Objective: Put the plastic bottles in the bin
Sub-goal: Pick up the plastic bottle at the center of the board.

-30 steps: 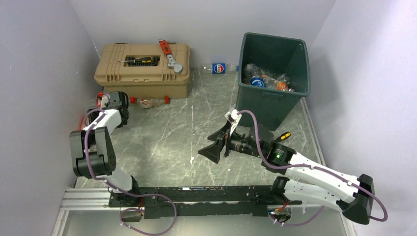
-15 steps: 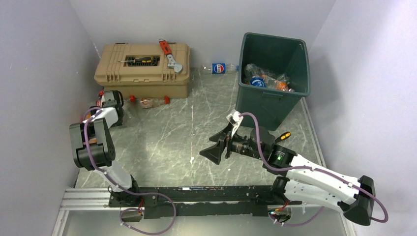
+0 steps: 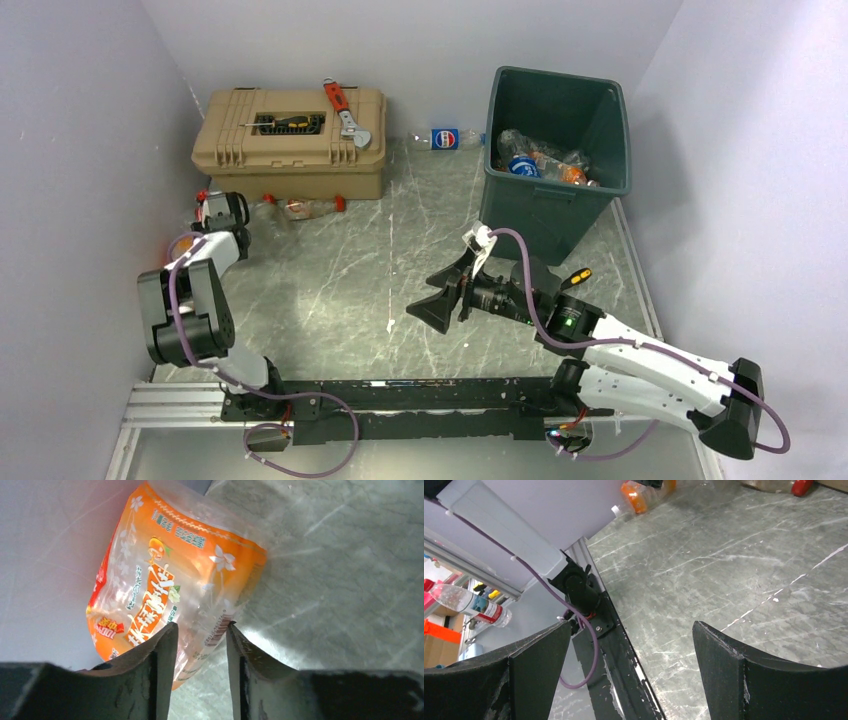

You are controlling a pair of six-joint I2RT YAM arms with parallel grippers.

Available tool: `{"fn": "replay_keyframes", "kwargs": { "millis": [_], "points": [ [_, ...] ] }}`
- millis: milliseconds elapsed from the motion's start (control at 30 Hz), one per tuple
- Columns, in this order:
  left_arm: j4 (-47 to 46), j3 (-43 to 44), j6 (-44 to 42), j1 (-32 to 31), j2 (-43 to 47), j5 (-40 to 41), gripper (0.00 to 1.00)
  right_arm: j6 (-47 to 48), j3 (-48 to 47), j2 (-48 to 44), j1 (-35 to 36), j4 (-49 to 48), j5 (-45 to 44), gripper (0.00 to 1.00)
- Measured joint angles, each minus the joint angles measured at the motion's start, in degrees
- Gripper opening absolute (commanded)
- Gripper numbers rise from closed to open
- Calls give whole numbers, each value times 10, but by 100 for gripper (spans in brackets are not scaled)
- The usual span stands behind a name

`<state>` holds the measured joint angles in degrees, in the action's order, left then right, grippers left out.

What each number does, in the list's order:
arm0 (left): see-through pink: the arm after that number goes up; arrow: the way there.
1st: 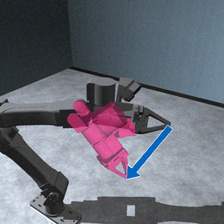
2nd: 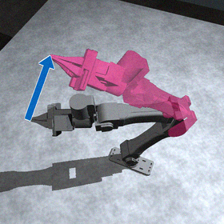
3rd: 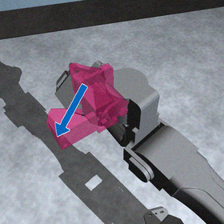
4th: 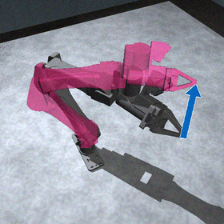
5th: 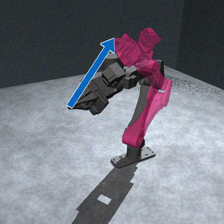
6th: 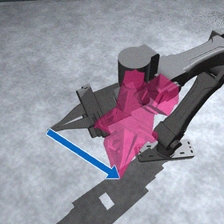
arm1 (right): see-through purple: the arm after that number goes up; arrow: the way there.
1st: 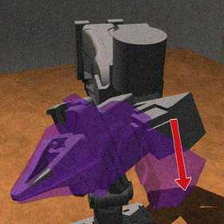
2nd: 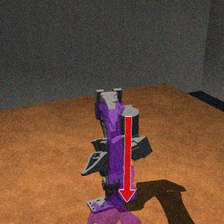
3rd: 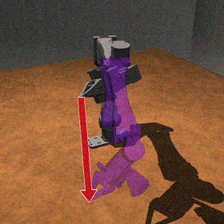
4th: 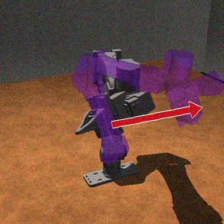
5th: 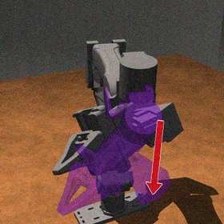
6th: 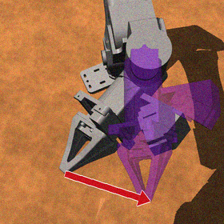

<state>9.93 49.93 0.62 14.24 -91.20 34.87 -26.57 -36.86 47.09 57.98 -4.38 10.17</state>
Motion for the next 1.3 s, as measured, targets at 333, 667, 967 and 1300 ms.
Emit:
{"fn": "replay_keyframes", "kwargs": {
  "millis": [333, 667, 967, 1300],
  "points": [
    [106, -33, 80, -32, 172, -52, 39, 1, 0, -6, 1, -2, -9, 96],
    [177, -27, 163, -67, 287, -115, 100, 1, 3, -27, 2, -9, -9, 96],
    [127, 24, 298, -95, 219, -223, 100, 3, 9, -28, 3, -13, -14, 96],
    [83, 34, 384, -133, 117, -210, 99, 9, 9, -14, 3, -12, -20, 96]
  ]
}}
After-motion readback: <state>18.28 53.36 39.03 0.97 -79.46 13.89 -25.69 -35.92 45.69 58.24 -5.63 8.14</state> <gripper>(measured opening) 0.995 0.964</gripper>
